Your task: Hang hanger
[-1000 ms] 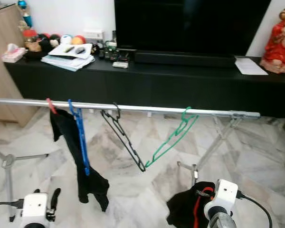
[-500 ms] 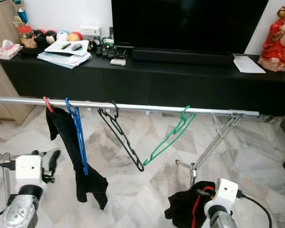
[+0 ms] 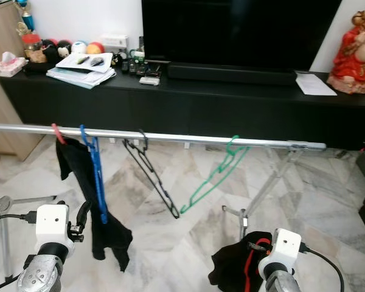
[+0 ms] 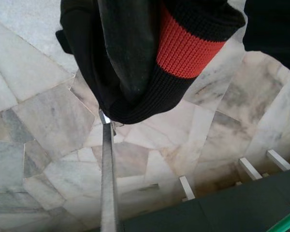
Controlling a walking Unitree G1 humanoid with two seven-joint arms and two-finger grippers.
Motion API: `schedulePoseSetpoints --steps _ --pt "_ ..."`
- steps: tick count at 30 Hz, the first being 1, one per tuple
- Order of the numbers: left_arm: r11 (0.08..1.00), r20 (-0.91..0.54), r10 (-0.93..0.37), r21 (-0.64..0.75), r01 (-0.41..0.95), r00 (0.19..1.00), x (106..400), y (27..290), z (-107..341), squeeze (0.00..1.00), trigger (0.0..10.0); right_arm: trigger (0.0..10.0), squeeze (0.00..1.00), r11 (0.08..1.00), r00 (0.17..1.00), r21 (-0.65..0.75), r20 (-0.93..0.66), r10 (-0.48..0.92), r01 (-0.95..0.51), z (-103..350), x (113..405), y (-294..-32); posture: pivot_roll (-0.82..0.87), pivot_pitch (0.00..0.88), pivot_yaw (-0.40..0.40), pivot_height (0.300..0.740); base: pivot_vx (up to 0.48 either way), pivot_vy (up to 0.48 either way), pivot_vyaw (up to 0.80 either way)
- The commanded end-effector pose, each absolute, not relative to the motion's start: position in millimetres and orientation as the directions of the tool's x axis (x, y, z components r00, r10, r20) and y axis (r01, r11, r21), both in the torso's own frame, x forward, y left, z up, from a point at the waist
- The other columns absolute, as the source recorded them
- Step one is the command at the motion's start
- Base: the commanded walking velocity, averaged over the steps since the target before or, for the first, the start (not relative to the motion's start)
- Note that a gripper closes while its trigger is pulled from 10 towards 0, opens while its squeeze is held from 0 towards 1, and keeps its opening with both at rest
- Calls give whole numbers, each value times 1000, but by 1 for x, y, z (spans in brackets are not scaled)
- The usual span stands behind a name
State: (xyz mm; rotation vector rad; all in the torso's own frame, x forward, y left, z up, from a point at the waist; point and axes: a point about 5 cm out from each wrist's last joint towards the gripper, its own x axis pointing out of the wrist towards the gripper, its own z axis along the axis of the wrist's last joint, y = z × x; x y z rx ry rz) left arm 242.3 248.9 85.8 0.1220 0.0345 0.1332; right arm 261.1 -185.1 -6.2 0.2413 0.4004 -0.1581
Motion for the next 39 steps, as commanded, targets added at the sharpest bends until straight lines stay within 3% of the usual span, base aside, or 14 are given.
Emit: schedulePoseSetpoints --steps 1,10,30,39 --pt "984 -35 123 131 -118 992 242 244 87 0 10000 10000 0 961 913 190 -392 -116 203 -5 261 -189 -42 73 -1 740 0 -480 0" --pt "986 -40 116 129 -110 993 245 241 88 0 10000 10000 0 961 913 190 -392 -115 203 -6 261 -190 -44 65 2 740 0 -480 0" --pt "984 -49 118 138 -110 992 247 233 87 0 10000 10000 0 965 915 179 -388 -112 194 -5 263 -196 -40 36 -16 740 0 0 0" --pt "983 -53 123 142 -115 991 249 231 86 0 10000 10000 0 969 919 175 -382 -99 177 -3 265 -197 -42 26 -22 740 0 -351 0"
